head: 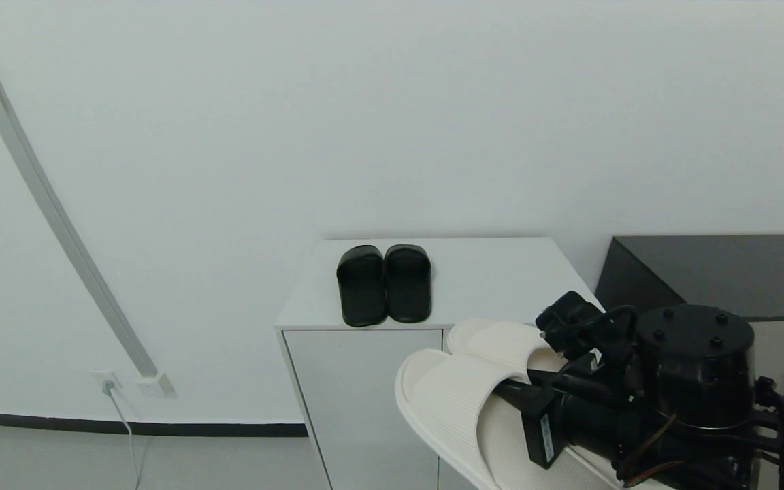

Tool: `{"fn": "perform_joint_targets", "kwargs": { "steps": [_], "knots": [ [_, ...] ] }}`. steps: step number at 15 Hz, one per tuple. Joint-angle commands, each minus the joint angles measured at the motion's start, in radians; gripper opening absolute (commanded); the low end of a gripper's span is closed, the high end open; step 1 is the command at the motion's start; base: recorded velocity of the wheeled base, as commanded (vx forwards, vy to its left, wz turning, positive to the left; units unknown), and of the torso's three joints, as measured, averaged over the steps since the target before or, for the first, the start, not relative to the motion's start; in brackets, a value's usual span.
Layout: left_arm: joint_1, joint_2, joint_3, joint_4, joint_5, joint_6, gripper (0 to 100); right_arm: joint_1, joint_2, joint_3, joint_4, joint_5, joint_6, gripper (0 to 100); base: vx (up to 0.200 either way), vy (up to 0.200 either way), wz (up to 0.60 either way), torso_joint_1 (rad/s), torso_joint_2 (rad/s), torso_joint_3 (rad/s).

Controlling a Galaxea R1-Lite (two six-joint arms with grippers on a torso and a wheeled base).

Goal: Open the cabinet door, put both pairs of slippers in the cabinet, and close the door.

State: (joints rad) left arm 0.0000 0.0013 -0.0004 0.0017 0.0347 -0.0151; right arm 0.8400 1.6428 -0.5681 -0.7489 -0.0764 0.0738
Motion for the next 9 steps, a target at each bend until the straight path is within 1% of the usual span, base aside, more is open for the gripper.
{"fn": "perform_joint_targets", "kwargs": {
  "steps": [1, 8, 9],
  "knots": [
    [0.000, 0.000, -0.001, 0.000, 0.001, 0.000, 0, -0.001, 0.020, -0.001, 0.000, 0.000, 0.000, 0, 0.000, 0.000, 0.00, 0.000, 0.00, 0.000],
    [0.000, 0.000, 0.000, 0.000, 0.001, 0.000, 0, -0.018, 0.017, 0.007, 0.000, -0.010, -0.002, 0, 0.000, 0.000, 0.00, 0.000, 0.00, 0.000],
    [0.000, 0.000, 0.000, 0.000, 0.001, 0.000, 0, -0.018, 0.019, 0.007, 0.000, -0.010, -0.002, 0, 0.000, 0.000, 0.00, -0.061, 0.13, 0.080]
  ]
}}
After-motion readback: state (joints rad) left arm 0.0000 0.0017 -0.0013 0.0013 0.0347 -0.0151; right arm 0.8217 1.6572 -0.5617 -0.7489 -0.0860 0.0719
